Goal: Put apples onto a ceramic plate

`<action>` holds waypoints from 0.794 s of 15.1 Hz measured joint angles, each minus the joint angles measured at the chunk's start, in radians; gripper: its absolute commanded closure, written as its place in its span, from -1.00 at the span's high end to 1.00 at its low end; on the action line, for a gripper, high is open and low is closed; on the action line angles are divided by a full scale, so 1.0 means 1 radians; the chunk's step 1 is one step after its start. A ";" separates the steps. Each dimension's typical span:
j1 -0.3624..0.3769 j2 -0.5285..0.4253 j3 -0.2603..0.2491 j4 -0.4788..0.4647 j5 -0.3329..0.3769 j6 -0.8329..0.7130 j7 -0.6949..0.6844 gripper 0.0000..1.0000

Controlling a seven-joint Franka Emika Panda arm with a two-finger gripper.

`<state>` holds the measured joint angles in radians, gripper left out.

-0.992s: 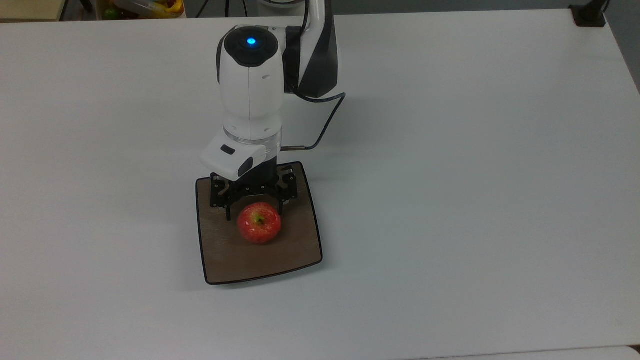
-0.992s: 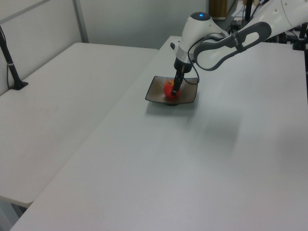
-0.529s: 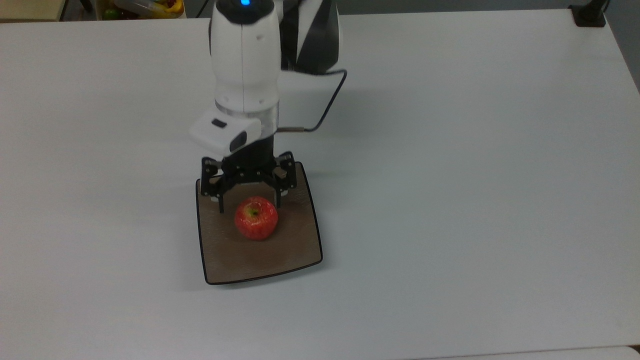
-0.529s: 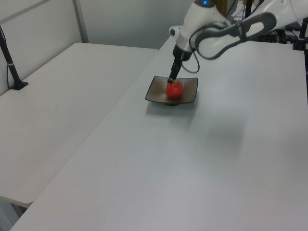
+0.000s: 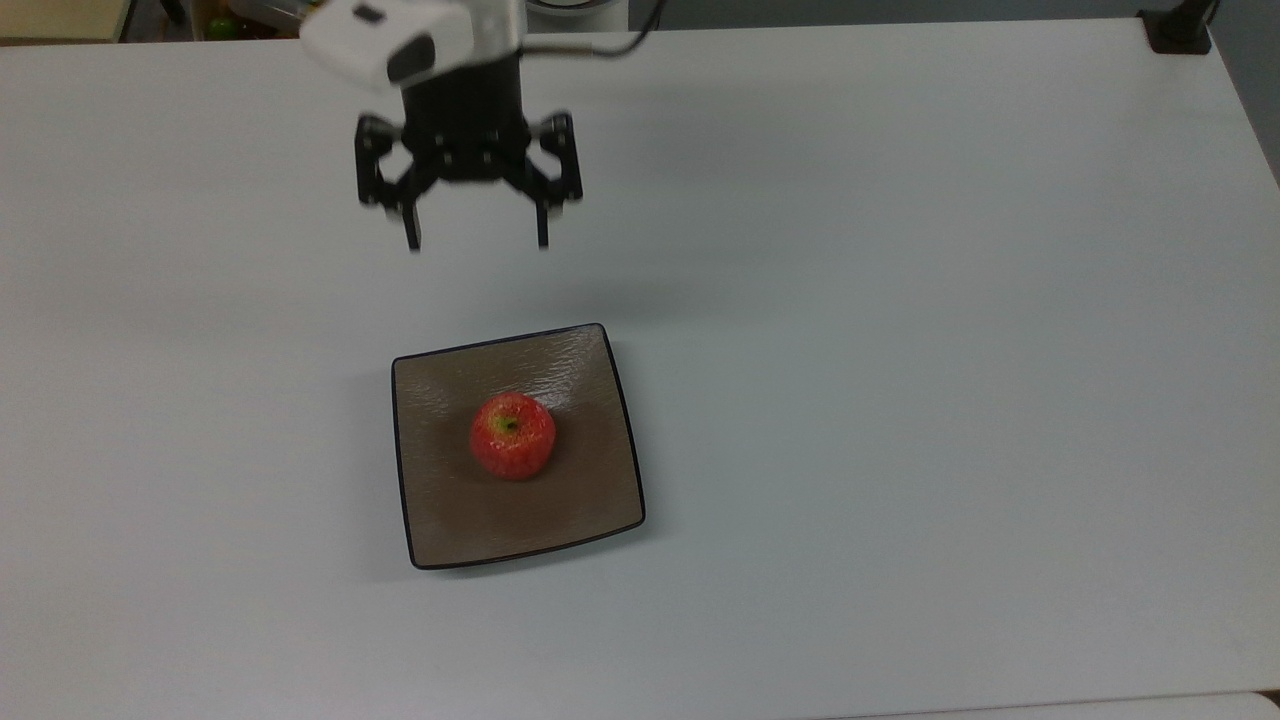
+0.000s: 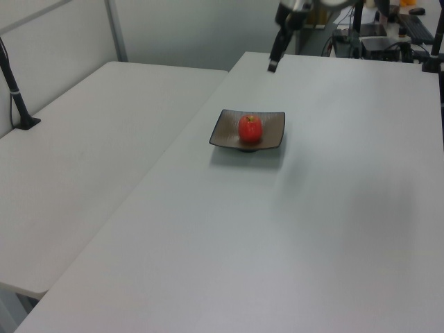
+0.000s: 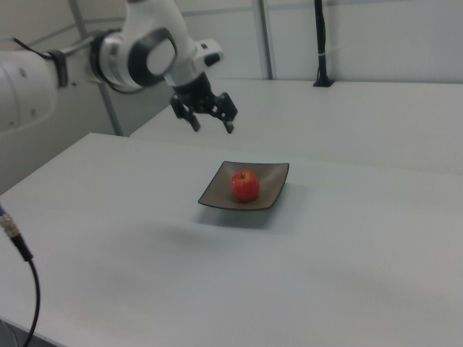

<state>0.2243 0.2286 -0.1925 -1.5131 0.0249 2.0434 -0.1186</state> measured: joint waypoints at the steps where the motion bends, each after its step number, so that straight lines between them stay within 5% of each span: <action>1: 0.000 -0.039 0.000 0.000 0.000 -0.069 0.008 1.00; 7: -0.019 -0.231 0.042 -0.019 0.039 -0.378 0.073 1.00; 12: -0.140 -0.299 0.196 -0.072 0.062 -0.457 0.176 1.00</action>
<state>0.0842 -0.0700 0.0032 -1.5855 0.0868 1.5868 0.0571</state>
